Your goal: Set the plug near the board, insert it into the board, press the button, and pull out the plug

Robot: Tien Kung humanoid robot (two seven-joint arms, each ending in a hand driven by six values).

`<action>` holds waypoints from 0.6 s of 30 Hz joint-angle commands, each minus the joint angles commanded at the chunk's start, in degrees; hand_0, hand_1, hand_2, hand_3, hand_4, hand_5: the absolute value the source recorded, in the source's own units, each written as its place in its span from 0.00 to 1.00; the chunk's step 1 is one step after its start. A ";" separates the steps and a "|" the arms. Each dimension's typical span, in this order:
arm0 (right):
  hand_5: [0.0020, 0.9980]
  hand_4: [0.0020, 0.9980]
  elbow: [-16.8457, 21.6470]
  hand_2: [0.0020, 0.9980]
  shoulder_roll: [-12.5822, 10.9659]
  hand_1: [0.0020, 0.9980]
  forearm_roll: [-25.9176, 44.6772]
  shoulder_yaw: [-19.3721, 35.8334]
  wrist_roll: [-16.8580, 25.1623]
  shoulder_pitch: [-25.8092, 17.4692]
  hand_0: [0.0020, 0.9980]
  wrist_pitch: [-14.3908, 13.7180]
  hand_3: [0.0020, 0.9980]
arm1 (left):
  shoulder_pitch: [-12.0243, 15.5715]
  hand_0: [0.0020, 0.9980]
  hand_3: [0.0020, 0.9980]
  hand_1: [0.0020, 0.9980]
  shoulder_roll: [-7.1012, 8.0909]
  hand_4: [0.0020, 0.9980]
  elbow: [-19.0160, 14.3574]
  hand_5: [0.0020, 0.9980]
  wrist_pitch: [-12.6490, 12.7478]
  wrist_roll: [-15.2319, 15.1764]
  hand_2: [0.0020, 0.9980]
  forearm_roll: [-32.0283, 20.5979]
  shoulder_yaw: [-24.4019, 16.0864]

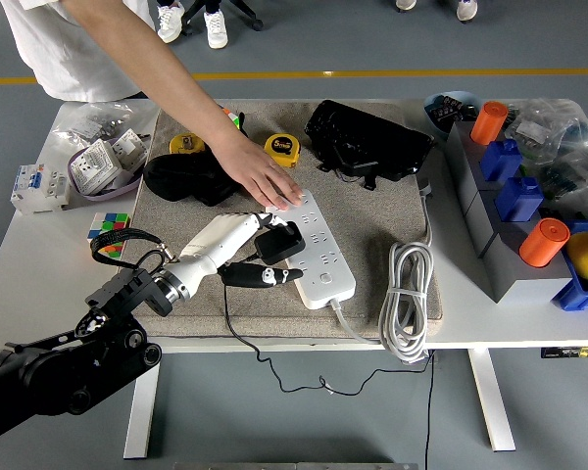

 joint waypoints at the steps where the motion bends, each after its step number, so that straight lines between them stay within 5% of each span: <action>1: 0.54 0.99 0.00 0.64 -0.02 0.67 0.01 -0.10 -0.01 0.06 0.65 0.00 0.56 | -0.27 0.65 0.69 0.72 -0.29 0.95 0.22 0.67 0.02 0.00 0.74 0.08 0.07; 18: 0.54 0.99 0.03 0.64 0.00 0.67 0.07 0.03 0.02 0.09 0.65 0.01 0.56 | -2.30 0.64 0.69 0.72 -2.41 0.95 2.58 0.66 -0.85 1.09 0.73 0.68 2.18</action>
